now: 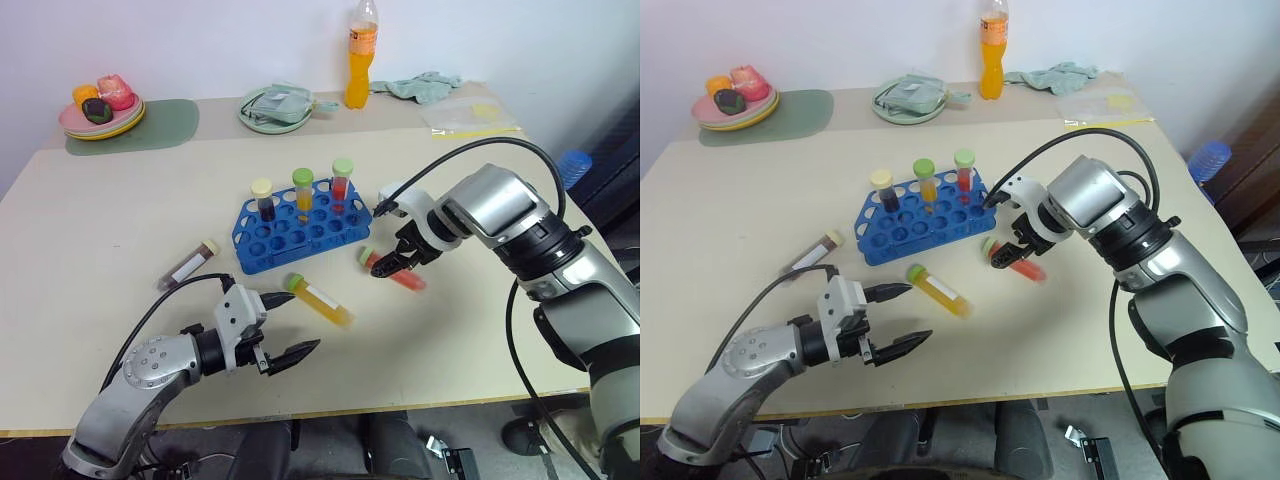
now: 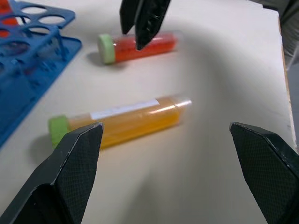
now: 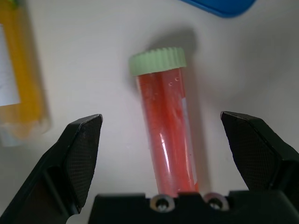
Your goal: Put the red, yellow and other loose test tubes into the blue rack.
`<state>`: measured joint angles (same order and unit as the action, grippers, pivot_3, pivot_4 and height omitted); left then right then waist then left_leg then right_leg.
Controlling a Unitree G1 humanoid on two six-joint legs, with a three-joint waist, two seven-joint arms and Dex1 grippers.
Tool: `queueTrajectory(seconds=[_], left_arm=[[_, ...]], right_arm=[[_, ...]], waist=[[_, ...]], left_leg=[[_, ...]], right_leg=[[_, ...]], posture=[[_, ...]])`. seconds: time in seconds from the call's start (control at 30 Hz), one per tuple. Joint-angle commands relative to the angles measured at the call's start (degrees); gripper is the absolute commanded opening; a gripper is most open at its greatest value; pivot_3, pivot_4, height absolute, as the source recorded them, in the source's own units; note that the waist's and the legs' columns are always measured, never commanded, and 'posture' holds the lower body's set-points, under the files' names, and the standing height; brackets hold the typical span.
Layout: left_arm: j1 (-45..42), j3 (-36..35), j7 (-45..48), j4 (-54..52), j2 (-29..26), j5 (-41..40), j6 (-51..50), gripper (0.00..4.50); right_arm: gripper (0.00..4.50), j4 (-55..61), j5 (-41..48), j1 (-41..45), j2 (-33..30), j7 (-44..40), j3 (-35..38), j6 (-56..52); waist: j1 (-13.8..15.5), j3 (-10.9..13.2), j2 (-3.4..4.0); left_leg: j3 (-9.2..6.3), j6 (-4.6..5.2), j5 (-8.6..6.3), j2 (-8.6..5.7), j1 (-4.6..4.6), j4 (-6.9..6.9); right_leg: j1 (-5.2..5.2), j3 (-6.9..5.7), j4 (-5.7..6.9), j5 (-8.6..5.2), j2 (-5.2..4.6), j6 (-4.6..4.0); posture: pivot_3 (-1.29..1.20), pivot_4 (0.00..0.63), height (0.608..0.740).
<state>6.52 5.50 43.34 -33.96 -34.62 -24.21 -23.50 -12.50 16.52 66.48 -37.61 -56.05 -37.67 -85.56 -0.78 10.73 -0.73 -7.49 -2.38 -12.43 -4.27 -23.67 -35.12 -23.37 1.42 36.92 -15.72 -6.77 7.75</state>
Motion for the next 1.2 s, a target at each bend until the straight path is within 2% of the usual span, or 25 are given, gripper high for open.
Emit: queueTrajectory(seconds=[0.03, 0.07, 0.23, 0.27, 0.4, 0.47, 0.5, 0.53, 0.63, 0.7, 0.83, 0.93, 1.03, 1.2], left_arm=[[-0.1, 0.8, -0.6, -2.5, 0.7, 0.4, 1.3, 4.5], [-0.1, 1.0, -0.8, -2.6, 1.0, 0.4, 1.4, 4.5], [0.5, 1.2, -0.5, -1.6, 1.6, 0.8, 2.6, 4.5], [0.7, 1.2, -0.4, -1.3, 1.6, 1.0, 3.1, 4.5], [1.1, 1.1, -0.2, -0.6, 1.9, 1.4, 4.2, 4.5], [1.7, 0.4, -0.3, -0.4, 2.2, 1.1, 4.8, 4.5], [2.1, -0.2, -0.6, -0.2, 2.4, 0.8, 5.1, 4.5], [2.5, -1.4, -1.1, 0.3, 2.9, 0.4, 5.5, 4.5], [2.9, -5.1, -2.7, 2.1, 5.2, -1.5, 6.5, 4.5], [2.2, -7.0, -3.9, 3.5, 6.8, -2.5, 6.7, 4.5], [-0.6, -9.4, -6.4, 7.1, 9.0, -2.1, 7.2, 4.5], [-3.3, -10.3, -8.3, 9.1, 10.5, -2.2, 6.8, 4.5], [-5.9, -10.4, -9.9, 10.4, 11.5, -2.0, 6.0, 4.5], [-8.4, -9.5, -11.3, 9.3, 11.5, -2.1, 3.1, 4.5]], right_arm=[[3.97, -3.6, -0.9, 2.7, 1.3, 0.2, -1.2, 2.4], [3.72, -5.0, -1.2, 2.9, 1.6, 0.1, -1.5, 3.3], [1.2, -6.7, -1.1, 4.1, 1.5, -1.6, -2.7, 5.0], [0.85, -6.2, -1.0, 4.2, 1.0, -2.2, -3.0, 5.2], [0.85, -2.7, -0.5, 3.8, -1.9, -4.7, -3.6, 6.4], [0.85, 2.8, 0.3, 1.6, -5.6, -7.1, -2.0, 10.2], [0.85, 6.7, 1.8, -1.1, -7.5, -8.2, 1.5, 13.4], [0.85, 11.5, 3.5, -5.8, -9.3, -8.2, 8.0, 19.9], [0.85, 19.4, 6.3, -19.0, -8.3, -5.5, 25.1, 40.4], [0.85, 21.0, 6.8, -24.6, -4.4, -2.9, 31.5, 50.1], [0.85, 23.7, 9.6, -30.3, 9.2, 12.3, 40.9, 53.2], [0.85, 24.2, 5.1, -34.2, 18.7, 21.5, 41.0, 61.9], [0.85, 20.8, -1.2, -37.1, 26.9, 28.8, 37.8, 72.0], [0.85, 13.7, -7.7, -38.7, 34.0, 36.7, 35.1, 81.6]], waist=[[-0.1, 0.0, 0.01], [-0.1, 0.0, 0.01], [-0.1, 0.0, 0.02], [-0.1, 0.0, 0.01], [0.0, 0.0, 0.02], [0.1, 0.0, 0.03], [0.1, 0.0, 0.02], [0.2, 0.0, -0.02], [0.3, 0.0, -0.06], [0.0, 0.0, -0.04], [-0.2, 0.0, -0.03], [0.0, -0.1, -0.05], [0.1, -0.1, -0.04], [-0.2, -0.1, -0.03]], left_leg=[[0.0, 0.0, 0.0, 0.0, 0.0, -0.01], [0.02, 0.0, 0.0, 0.0, 0.0, 0.0], [0.03, 0.0, 0.0, -0.02, 0.0, 0.0], [0.03, 0.0, 0.0, -0.02, 0.0, 0.0], [0.03, 0.0, 0.0, -0.02, -0.01, 0.0], [0.03, 0.0, 0.0, -0.02, -0.02, -0.01], [0.02, 0.0, 0.0, -0.03, -0.07, -0.02], [0.03, 0.0, 0.0, -0.03, -0.08, -0.02], [0.0, 0.06, -0.03, -0.01, -0.14, -0.03], [0.01, 0.06, -0.02, -0.02, -0.12, -0.1], [0.08, 0.02, 0.01, 0.01, 0.11, -0.1], [-0.01, 0.0, 0.02, 0.03, 0.16, -0.07], [-0.02, -0.03, 0.03, -0.01, 0.15, -0.08], [-0.03, -0.14, 0.1, -0.03, 0.16, -0.02]], right_leg=[[0.0, 0.0, 0.01, 0.0, 0.0, 0.0], [0.0, 0.0, 0.01, 0.0, 0.0, 0.0], [-0.03, 0.0, 0.04, 0.0, 0.01, 0.0], [-0.03, 0.0, 0.05, 0.0, 0.01, 0.0], [-0.03, 0.0, 0.04, 0.0, 0.01, 0.0], [-0.03, 0.0, 0.04, 0.0, 0.0, 0.01], [-0.07, -0.01, 0.04, 0.0, 0.0, 0.01], [-0.07, -0.01, 0.02, 0.0, 0.0, 0.02], [0.01, -0.12, -0.12, 0.0, 0.0, 0.04], [0.04, -0.12, -0.04, 0.01, 0.01, 0.05], [0.08, 0.0, 0.17, 0.01, 0.1, 0.03], [0.16, 0.01, 0.17, 0.0, 0.14, 0.02], [0.13, 0.03, 0.17, 0.01, 0.05, 0.03], [0.06, 0.03, 0.24, 0.01, 0.11, 0.01]], posture=[[0.0, 0.15, 0.74], [0.0, 0.15, 0.74], [0.0, 0.15, 0.74], [0.0, 0.15, 0.74], [0.0, 0.15, 0.74], [0.0, 0.15, 0.74], [0.0, 0.15, 0.74], [0.0, 0.15, 0.74], [0.0, 0.15, 0.74], [0.0, 0.15, 0.74], [0.0, 0.15, 0.74], [0.0, 0.15, 0.74], [0.0, 0.15, 0.74], [0.0, 0.15, 0.74]])
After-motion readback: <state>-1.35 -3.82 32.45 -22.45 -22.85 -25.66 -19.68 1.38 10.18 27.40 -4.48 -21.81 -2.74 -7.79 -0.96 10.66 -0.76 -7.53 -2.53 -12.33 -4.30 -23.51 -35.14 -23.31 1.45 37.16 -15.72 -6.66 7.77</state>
